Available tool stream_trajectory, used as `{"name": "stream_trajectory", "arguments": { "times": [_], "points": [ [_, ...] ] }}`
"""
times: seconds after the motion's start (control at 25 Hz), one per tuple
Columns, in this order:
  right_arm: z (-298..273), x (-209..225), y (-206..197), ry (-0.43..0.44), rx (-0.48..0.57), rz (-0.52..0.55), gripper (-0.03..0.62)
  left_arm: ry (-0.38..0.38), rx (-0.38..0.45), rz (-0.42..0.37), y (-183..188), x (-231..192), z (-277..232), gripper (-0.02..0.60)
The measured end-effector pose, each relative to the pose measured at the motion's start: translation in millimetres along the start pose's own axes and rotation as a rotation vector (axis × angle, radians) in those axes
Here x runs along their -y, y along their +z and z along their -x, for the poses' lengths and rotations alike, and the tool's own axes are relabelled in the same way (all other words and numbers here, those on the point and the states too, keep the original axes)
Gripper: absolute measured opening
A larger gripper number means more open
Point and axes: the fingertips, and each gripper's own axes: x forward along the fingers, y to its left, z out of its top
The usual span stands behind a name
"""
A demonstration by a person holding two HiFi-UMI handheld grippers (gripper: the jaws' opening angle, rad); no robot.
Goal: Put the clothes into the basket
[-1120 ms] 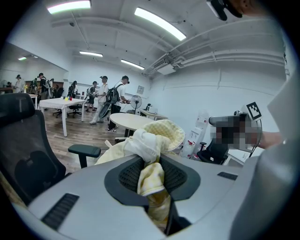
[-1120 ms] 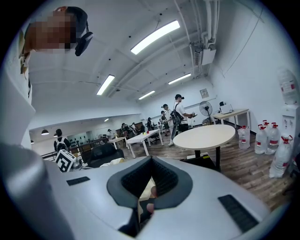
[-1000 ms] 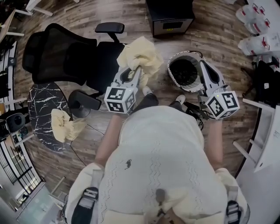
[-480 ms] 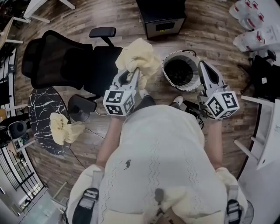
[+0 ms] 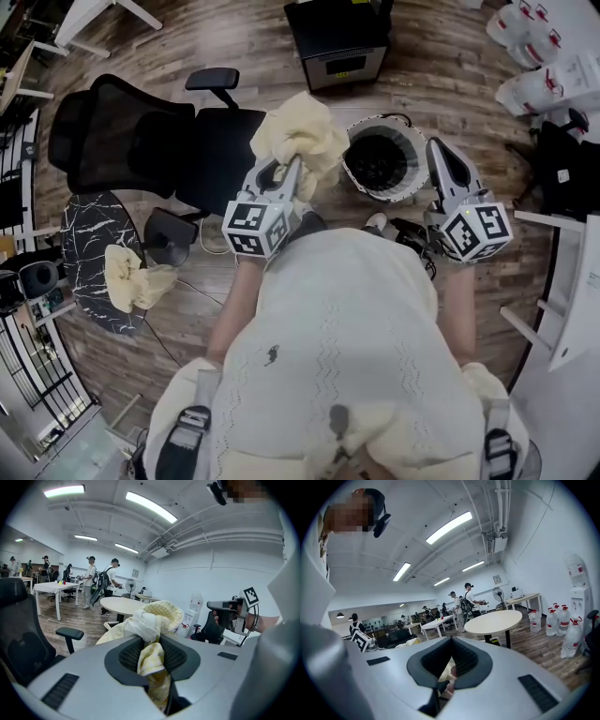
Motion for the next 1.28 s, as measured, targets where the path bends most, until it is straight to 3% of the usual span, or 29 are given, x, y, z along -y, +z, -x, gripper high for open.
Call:
{"name": "stream_trajectory", "arguments": {
  "times": [0.4, 1.28],
  "points": [
    [43, 53, 11, 0.004, 0.024, -0.007, 0.008, -0.006, 0.000, -0.012, -2, 67, -28, 0.092],
    [170, 167, 11, -0.051, 0.061, -0.019, 0.008, -0.104, -0.014, -0.056, -31, 233, -86, 0.092]
  ]
}}
